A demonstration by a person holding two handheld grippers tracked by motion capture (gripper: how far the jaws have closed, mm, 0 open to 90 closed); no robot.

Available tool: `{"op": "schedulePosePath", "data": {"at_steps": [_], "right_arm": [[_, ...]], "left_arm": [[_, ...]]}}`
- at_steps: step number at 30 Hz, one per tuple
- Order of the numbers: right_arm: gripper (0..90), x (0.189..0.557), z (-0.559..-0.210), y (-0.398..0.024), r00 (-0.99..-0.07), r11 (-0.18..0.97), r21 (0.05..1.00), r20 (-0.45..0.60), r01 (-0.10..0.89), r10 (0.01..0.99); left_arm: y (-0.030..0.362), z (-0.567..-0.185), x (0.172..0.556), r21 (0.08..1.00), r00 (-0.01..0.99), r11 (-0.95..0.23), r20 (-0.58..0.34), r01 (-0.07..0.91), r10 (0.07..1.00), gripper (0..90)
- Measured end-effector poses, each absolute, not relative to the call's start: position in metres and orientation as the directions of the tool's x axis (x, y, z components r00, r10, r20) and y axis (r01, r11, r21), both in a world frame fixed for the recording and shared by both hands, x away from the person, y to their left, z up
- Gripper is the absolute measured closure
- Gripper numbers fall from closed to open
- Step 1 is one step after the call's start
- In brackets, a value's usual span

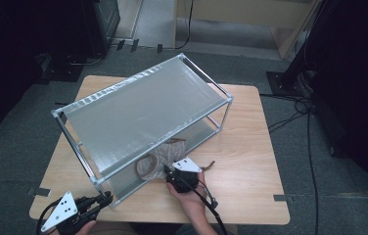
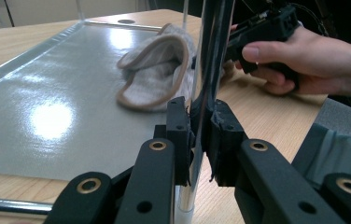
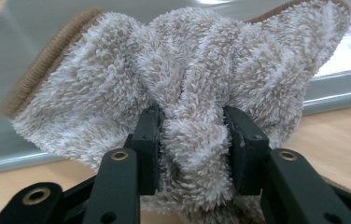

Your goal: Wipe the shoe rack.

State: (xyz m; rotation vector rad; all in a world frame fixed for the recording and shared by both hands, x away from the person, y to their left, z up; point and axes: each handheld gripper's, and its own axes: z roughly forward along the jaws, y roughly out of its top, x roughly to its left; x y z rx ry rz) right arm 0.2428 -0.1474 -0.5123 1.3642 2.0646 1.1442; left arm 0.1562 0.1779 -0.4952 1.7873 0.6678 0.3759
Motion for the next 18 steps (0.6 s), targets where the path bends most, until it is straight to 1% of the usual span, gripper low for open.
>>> {"op": "schedulePosePath", "data": {"at_steps": [2, 3, 4, 5, 7, 9, 11, 13, 16, 18], "right_arm": [[59.9, 0.236, -0.512, -0.136, -0.468, 0.220, 0.812, 0.073, 0.541, 0.881], [59.6, 0.233, -0.513, -0.132, -0.478, 0.243, 0.814, 0.048, 0.528, 0.877], [59.2, 0.231, -0.513, -0.128, -0.485, 0.258, 0.815, 0.032, 0.518, 0.874], [58.9, 0.229, -0.513, -0.126, -0.485, 0.259, 0.814, 0.031, 0.520, 0.874], [58.6, 0.227, -0.512, -0.124, -0.483, 0.251, 0.815, 0.040, 0.523, 0.875], [58.2, 0.224, -0.511, -0.123, -0.484, 0.250, 0.814, 0.044, 0.525, 0.874], [57.7, 0.220, -0.510, -0.119, -0.493, 0.256, 0.815, 0.041, 0.520, 0.869], [57.4, 0.215, -0.509, -0.114, -0.509, 0.270, 0.818, 0.031, 0.507, 0.860], [56.6, 0.206, -0.507, -0.103, -0.558, 0.298, 0.823, 0.028, 0.484, 0.829], [56.3, 0.203, -0.507, -0.095, -0.592, 0.329, 0.828, 0.004, 0.454, 0.806]], "left_arm": [[0.178, -0.495, 0.156, 0.946, 0.782, -0.192, -0.092, 0.262, 0.616, 79.6], [0.178, -0.494, 0.155, 0.949, 0.781, -0.187, -0.087, 0.254, 0.619, 77.9], [0.178, -0.492, 0.154, 0.953, 0.779, -0.181, -0.080, 0.242, 0.621, 74.1], [0.178, -0.490, 0.152, 0.958, 0.777, -0.171, -0.076, 0.231, 0.625, 71.4], [0.180, -0.486, 0.148, 0.965, 0.777, -0.151, -0.073, 0.213, 0.626, 70.0], [0.180, -0.485, 0.147, 0.966, 0.775, -0.148, -0.075, 0.213, 0.628, 71.4], [0.181, -0.484, 0.146, 0.967, 0.772, -0.138, -0.080, 0.213, 0.631, 76.9], [0.181, -0.484, 0.147, 0.966, 0.773, -0.135, -0.087, 0.218, 0.628, 79.8], [0.180, -0.483, 0.147, 0.966, 0.776, -0.143, -0.080, 0.214, 0.625, 80.4], [0.180, -0.483, 0.147, 0.965, 0.777, -0.150, -0.075, 0.214, 0.625, 80.7]]}}
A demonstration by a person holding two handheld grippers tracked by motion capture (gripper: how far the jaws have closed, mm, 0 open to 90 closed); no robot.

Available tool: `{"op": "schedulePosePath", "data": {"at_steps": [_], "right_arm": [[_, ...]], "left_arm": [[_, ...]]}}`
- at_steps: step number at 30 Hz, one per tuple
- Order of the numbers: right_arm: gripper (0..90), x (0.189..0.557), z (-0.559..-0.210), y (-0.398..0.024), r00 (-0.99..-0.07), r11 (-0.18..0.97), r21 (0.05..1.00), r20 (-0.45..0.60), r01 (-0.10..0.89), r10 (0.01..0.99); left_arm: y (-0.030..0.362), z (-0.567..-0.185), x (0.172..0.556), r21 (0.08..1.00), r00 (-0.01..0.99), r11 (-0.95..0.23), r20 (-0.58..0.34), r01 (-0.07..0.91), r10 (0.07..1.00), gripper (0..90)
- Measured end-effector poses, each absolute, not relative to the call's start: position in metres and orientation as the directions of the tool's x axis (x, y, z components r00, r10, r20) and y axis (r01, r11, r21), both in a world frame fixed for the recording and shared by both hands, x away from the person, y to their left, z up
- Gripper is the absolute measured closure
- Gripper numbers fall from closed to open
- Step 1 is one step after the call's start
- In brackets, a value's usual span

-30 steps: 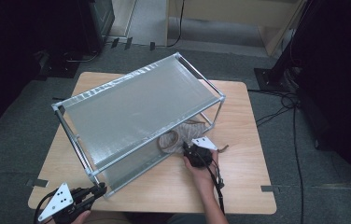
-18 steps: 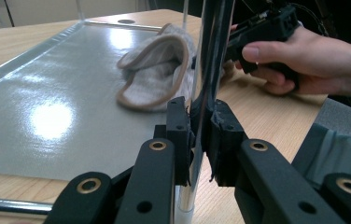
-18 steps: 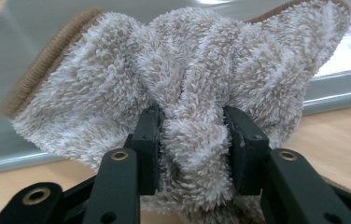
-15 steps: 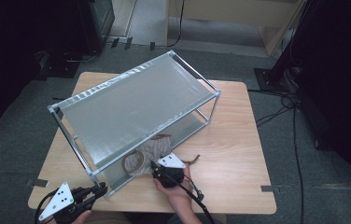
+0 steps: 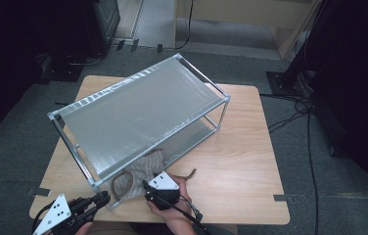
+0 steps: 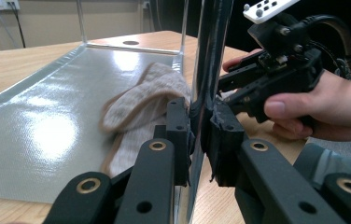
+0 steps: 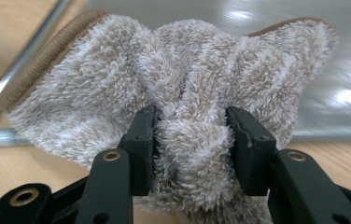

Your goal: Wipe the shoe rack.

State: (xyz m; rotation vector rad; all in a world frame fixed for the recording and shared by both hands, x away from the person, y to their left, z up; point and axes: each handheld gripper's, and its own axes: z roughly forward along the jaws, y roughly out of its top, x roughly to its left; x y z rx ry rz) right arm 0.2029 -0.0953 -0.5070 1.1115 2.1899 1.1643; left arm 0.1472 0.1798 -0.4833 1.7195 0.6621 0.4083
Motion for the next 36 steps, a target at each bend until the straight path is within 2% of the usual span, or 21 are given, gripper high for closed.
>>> {"op": "schedulePosePath", "data": {"at_steps": [2, 4, 8, 16, 21, 26, 29, 36], "right_arm": [[56.4, 0.203, -0.508, -0.091, -0.602, 0.361, 0.827, -0.035, 0.430, 0.797], [56.5, 0.209, -0.509, -0.094, -0.599, 0.353, 0.829, -0.028, 0.433, 0.800], [56.8, 0.229, -0.510, -0.112, -0.546, 0.333, 0.831, -0.042, 0.446, 0.836], [56.7, 0.281, -0.509, -0.171, -0.341, 0.225, 0.822, -0.040, 0.524, 0.939], [56.4, 0.313, -0.509, -0.209, -0.218, 0.199, 0.809, -0.090, 0.553, 0.972], [57.1, 0.326, -0.512, -0.240, -0.123, 0.102, 0.812, -0.037, 0.574, 0.992], [58.1, 0.318, -0.515, -0.232, -0.163, 0.144, 0.813, -0.062, 0.564, 0.985], [58.4, 0.278, -0.517, -0.189, -0.343, 0.247, 0.820, -0.066, 0.516, 0.937]], "left_arm": [[0.180, -0.483, 0.147, 0.964, 0.777, -0.153, -0.076, 0.217, 0.625, 80.9], [0.179, -0.483, 0.147, 0.964, 0.777, -0.152, -0.077, 0.218, 0.625, 80.9], [0.179, -0.484, 0.148, 0.964, 0.779, -0.151, -0.079, 0.218, 0.622, 81.0], [0.179, -0.484, 0.148, 0.964, 0.789, -0.160, -0.073, 0.212, 0.610, 81.1], [0.178, -0.484, 0.147, 0.965, 0.791, -0.160, -0.070, 0.209, 0.608, 81.2], [0.178, -0.484, 0.147, 0.965, 0.793, -0.161, -0.067, 0.205, 0.606, 81.2], [0.179, -0.484, 0.148, 0.965, 0.794, -0.156, -0.073, 0.208, 0.604, 81.1], [0.177, -0.484, 0.148, 0.965, 0.791, -0.156, -0.073, 0.210, 0.608, 81.1]]}}
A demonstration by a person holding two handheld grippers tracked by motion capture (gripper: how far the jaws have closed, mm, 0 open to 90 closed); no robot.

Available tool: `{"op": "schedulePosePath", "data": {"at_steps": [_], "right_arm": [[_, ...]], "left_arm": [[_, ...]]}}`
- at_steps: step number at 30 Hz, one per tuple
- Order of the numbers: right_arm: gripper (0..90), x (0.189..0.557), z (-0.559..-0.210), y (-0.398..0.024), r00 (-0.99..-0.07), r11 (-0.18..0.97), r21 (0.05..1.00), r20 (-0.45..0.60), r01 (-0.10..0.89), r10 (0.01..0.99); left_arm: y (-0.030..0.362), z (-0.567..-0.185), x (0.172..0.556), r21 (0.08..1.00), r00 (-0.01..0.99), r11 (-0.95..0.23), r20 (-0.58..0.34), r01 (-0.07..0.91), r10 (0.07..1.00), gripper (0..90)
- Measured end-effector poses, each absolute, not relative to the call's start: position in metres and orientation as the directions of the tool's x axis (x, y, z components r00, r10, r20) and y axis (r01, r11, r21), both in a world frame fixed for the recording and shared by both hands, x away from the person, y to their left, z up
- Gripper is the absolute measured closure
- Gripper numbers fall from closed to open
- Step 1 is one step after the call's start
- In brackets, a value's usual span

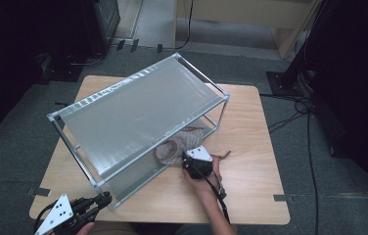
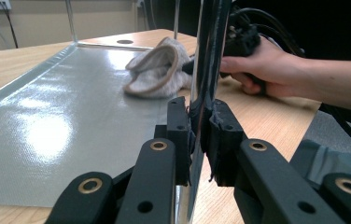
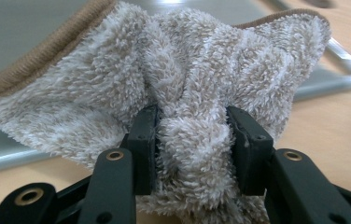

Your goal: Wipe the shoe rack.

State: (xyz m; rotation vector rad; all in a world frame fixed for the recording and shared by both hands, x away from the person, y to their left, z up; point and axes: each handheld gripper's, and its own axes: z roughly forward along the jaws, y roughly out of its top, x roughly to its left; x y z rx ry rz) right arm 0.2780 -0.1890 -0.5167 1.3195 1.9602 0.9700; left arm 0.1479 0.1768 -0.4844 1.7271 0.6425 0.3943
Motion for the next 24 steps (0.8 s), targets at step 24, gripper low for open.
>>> {"op": "schedulePosePath", "data": {"at_steps": [24], "right_arm": [[58.5, 0.215, -0.515, -0.110, -0.636, 0.480, 0.789, -0.151, 0.384, 0.757]], "left_arm": [[0.177, -0.484, 0.147, 0.965, 0.780, -0.164, -0.060, 0.204, 0.623, 81.4]]}}
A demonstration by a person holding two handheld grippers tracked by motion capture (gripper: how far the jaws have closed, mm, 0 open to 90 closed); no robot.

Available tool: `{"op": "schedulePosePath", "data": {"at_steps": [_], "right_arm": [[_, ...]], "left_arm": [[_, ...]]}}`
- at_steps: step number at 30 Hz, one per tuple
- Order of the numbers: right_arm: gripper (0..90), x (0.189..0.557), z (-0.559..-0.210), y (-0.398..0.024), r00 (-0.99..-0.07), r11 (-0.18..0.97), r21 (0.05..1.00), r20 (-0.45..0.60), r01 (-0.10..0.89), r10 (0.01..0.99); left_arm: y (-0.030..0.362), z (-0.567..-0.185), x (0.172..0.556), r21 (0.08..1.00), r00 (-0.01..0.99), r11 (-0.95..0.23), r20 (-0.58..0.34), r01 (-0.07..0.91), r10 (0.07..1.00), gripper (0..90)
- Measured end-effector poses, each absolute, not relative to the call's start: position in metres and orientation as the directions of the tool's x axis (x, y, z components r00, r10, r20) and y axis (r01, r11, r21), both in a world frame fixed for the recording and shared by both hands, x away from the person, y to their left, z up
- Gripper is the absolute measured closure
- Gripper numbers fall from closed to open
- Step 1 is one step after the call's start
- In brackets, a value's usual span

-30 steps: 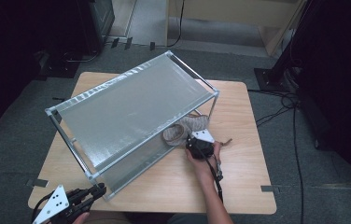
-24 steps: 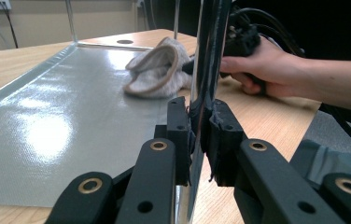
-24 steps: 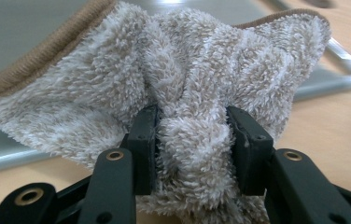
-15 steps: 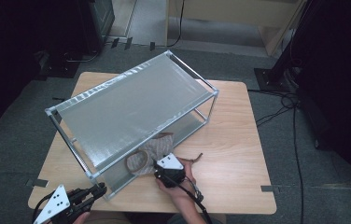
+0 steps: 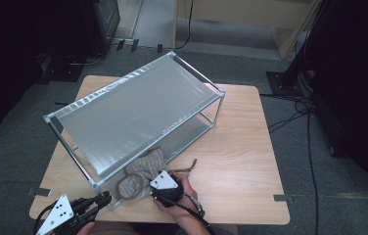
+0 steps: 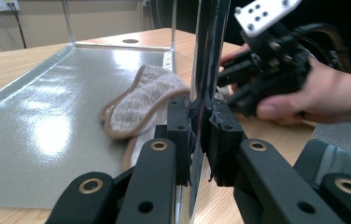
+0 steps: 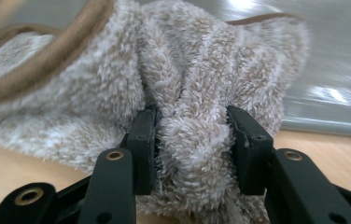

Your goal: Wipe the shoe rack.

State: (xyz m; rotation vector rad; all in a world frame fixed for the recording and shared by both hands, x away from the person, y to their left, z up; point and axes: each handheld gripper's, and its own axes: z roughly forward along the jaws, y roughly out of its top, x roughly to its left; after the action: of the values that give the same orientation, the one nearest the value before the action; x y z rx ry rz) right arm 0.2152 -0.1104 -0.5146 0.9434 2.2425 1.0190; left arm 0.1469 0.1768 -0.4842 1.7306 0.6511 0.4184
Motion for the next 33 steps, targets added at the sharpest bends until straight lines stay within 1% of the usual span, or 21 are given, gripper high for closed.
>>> {"op": "schedulePosePath", "data": {"at_steps": [1, 2, 8, 11, 14, 18, 21, 23, 27, 28, 29, 33], "right_arm": [[58.5, 0.215, -0.515, -0.110, -0.636, 0.480, 0.789, -0.151, 0.384, 0.757], [58.7, 0.228, -0.514, -0.123, -0.602, 0.465, 0.788, -0.154, 0.404, 0.784], [58.5, 0.262, -0.512, -0.155, -0.478, 0.379, 0.776, -0.116, 0.503, 0.871], [58.1, 0.284, -0.509, -0.173, -0.417, 0.354, 0.759, -0.119, 0.547, 0.901], [57.9, 0.300, -0.507, -0.185, -0.374, 0.341, 0.743, -0.132, 0.576, 0.918], [57.8, 0.324, -0.507, -0.211, -0.290, 0.267, 0.747, -0.104, 0.609, 0.951], [60.0, 0.329, -0.509, -0.221, -0.256, 0.220, 0.764, -0.075, 0.606, 0.964], [60.9, 0.324, -0.510, -0.217, -0.261, 0.226, 0.768, -0.080, 0.599, 0.962], [60.9, 0.301, -0.512, -0.195, -0.352, 0.283, 0.779, -0.086, 0.559, 0.932], [60.9, 0.301, -0.512, -0.195, -0.352, 0.283, 0.779, -0.086, 0.559, 0.932], [60.8, 0.286, -0.512, -0.180, -0.411, 0.332, 0.778, -0.105, 0.533, 0.906], [60.4, 0.254, -0.512, -0.148, -0.521, 0.409, 0.775, -0.122, 0.482, 0.845]], "left_arm": [[0.177, -0.484, 0.147, 0.965, 0.780, -0.164, -0.060, 0.204, 0.623, 81.4], [0.178, -0.485, 0.147, 0.966, 0.784, -0.160, -0.061, 0.202, 0.618, 81.4], [0.178, -0.485, 0.149, 0.966, 0.790, -0.154, -0.072, 0.207, 0.609, 81.3], [0.177, -0.485, 0.149, 0.965, 0.791, -0.163, -0.064, 0.204, 0.608, 81.4], [0.176, -0.484, 0.148, 0.965, 0.791, -0.168, -0.062, 0.204, 0.608, 81.4], [0.176, -0.485, 0.149, 0.965, 0.795, -0.168, -0.060, 0.201, 0.604, 81.5], [0.176, -0.485, 0.149, 0.966, 0.795, -0.165, -0.063, 0.202, 0.604, 81.4], [0.176, -0.485, 0.149, 0.966, 0.795, -0.163, -0.065, 0.203, 0.603, 81.4], [0.174, -0.485, 0.149, 0.965, 0.795, -0.161, -0.070, 0.206, 0.602, 81.4], [0.174, -0.485, 0.149, 0.965, 0.795, -0.161, -0.070, 0.206, 0.602, 81.3], [0.173, -0.485, 0.149, 0.965, 0.797, -0.163, -0.067, 0.203, 0.600, 81.3], [0.173, -0.485, 0.149, 0.964, 0.799, -0.165, -0.069, 0.207, 0.598, 81.3]]}}
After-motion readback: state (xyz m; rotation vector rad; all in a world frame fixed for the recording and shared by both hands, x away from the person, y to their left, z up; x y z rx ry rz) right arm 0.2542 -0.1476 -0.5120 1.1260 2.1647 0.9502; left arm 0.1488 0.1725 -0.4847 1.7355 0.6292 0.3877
